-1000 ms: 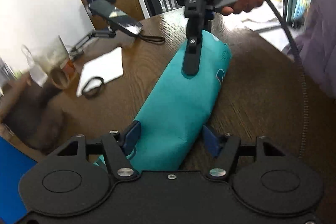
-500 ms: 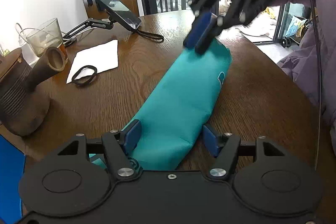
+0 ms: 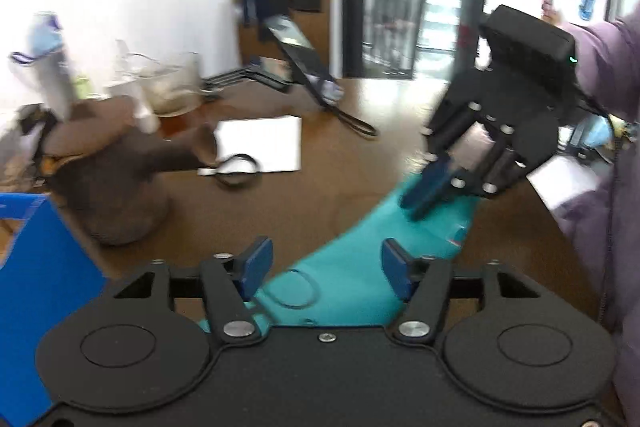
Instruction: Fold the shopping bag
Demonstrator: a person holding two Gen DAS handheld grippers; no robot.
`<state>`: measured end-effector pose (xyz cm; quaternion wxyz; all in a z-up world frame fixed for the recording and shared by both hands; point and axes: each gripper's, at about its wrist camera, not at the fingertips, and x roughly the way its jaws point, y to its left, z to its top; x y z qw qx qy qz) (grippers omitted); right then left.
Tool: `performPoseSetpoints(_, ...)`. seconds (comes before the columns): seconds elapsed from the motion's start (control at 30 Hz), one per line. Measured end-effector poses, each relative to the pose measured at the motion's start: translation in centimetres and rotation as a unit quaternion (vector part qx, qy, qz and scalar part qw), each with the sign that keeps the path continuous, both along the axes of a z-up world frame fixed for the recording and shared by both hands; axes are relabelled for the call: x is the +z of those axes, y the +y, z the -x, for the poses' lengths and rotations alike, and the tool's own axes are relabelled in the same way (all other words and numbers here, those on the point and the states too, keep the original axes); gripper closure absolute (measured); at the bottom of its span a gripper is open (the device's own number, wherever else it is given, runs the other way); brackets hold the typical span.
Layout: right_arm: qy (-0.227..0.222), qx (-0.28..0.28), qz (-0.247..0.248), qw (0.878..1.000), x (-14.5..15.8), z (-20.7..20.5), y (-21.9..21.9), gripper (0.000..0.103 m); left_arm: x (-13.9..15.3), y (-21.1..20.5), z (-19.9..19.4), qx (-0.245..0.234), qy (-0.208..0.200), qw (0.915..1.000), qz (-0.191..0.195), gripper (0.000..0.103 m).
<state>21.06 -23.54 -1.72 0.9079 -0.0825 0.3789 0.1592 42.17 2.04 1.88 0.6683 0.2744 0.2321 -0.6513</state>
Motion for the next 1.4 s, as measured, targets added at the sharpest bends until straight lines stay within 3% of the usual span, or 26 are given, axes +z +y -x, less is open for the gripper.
performPoseSetpoints(0.07, 0.000, 0.000, -0.004, 1.000, 0.0, 0.1, 0.0, 0.094, -1.1, 0.4, -0.3, 0.030, -0.006, 0.9995, -0.008, 0.084)
performPoseSetpoints(0.13, 0.001, -0.003, -0.008, 1.000, 0.1, 0.3, -0.1, 0.094, -1.4, 0.6, -0.4, 0.048, -0.006, 0.9988, -0.005, 0.095)
performPoseSetpoints(0.23, 0.000, -0.008, -0.006, 1.000, 0.1, 0.5, 0.0, 0.095, -3.1, 0.7, 1.3, 0.055, -0.060, 0.9967, -0.006, 0.098)
performPoseSetpoints(0.33, -0.005, -0.014, -0.008, 1.000, 0.0, 0.6, 0.0, 0.095, -3.7, 1.3, 1.3, 0.074, -0.047, 0.9961, 0.010, 0.099)
performPoseSetpoints(0.37, -0.007, -0.016, -0.010, 1.000, -0.1, 0.7, 0.0, 0.094, -4.1, 1.8, 0.7, 0.086, -0.021, 0.9957, 0.026, 0.099)
performPoseSetpoints(0.53, -0.038, -0.029, -0.035, 0.998, -0.2, 1.1, -0.2, 0.094, -4.7, 2.8, 0.7, 0.098, -0.013, 0.9939, 0.049, 0.099)
performPoseSetpoints(0.73, -0.066, 0.021, -0.039, 0.997, 0.3, -1.2, 1.7, 0.094, -4.7, 2.8, 0.2, 0.099, 0.015, 0.9935, 0.054, 0.099)
performPoseSetpoints(0.9, -0.045, 0.079, -0.021, 0.996, -0.3, -4.2, 4.8, 0.102, -5.0, 2.7, 0.4, 0.103, 0.015, 0.9929, 0.057, 0.099)
performPoseSetpoints(1.03, -0.015, 0.086, -0.021, 0.996, -0.2, -4.8, 4.3, 0.103, -5.1, 3.0, 0.0, 0.102, 0.027, 0.9925, 0.061, 0.099)
performPoseSetpoints(1.17, -0.008, 0.079, 0.017, 0.997, 0.1, -1.6, 1.8, 0.103, -5.2, 3.2, -0.1, 0.101, 0.031, 0.9923, 0.065, 0.098)
performPoseSetpoints(1.3, -0.010, 0.033, 0.008, 0.999, 0.4, 1.5, -1.4, 0.103, -5.2, 3.3, -0.3, 0.096, 0.051, 0.9917, 0.069, 0.098)
performPoseSetpoints(1.4, -0.026, 0.026, 0.009, 0.999, 0.0, 2.2, -1.3, 0.103, -5.2, 3.2, 0.0, 0.095, 0.039, 0.9924, 0.068, 0.098)
